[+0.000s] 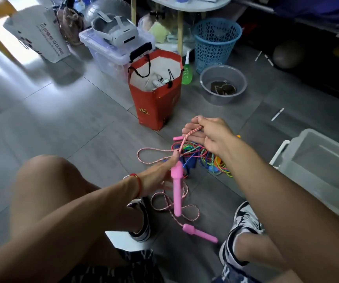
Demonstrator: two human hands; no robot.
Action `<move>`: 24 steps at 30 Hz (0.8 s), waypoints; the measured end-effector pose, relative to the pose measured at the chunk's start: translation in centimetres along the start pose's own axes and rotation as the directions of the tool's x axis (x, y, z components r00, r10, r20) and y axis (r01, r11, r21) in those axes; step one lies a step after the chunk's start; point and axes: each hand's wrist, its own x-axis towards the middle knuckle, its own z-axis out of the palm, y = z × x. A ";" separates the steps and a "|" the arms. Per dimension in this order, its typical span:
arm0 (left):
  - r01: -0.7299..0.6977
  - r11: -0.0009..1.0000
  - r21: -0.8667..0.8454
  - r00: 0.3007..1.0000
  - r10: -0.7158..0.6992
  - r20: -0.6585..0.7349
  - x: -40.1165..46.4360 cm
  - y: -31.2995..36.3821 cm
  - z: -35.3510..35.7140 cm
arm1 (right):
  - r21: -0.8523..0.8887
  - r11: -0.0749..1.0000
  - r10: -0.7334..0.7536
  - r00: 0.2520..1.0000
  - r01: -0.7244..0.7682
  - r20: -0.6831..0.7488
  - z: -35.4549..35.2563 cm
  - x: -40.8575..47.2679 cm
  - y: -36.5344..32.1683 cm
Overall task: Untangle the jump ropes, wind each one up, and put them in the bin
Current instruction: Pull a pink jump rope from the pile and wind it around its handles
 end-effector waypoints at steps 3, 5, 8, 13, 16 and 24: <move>0.064 0.997 0.029 0.978 -0.069 0.196 0.3 -1.6 -0.1 | 0.140 0.990 0.041 0.997 -0.031 -0.070 -1.9 1.8 1.6; 0.151 0.989 0.001 0.962 -0.147 0.231 0.5 -2.8 -0.1 | 0.137 0.989 0.065 0.994 -0.052 -0.091 -3.5 3.3 3.1; 0.272 0.960 0.063 0.957 -0.276 0.083 1.6 -4.5 -1.3 | -0.207 0.967 0.112 0.979 -0.147 -0.171 -6.7 5.7 7.1; 0.437 0.754 0.491 0.898 -0.394 -0.195 3.0 -4.5 -3.9 | -0.894 0.348 0.338 0.927 -0.283 -0.161 -12.6 5.5 20.0; 0.510 0.621 0.595 0.857 -0.423 -0.293 3.8 -4.5 -3.7 | -0.965 0.081 0.552 0.817 -0.251 -0.166 -13.4 2.5 27.4; 0.388 0.744 0.544 0.910 -0.217 -0.353 6.2 -2.0 -2.2 | -0.959 0.196 0.416 0.903 -0.203 -0.107 -15.0 0.0 30.9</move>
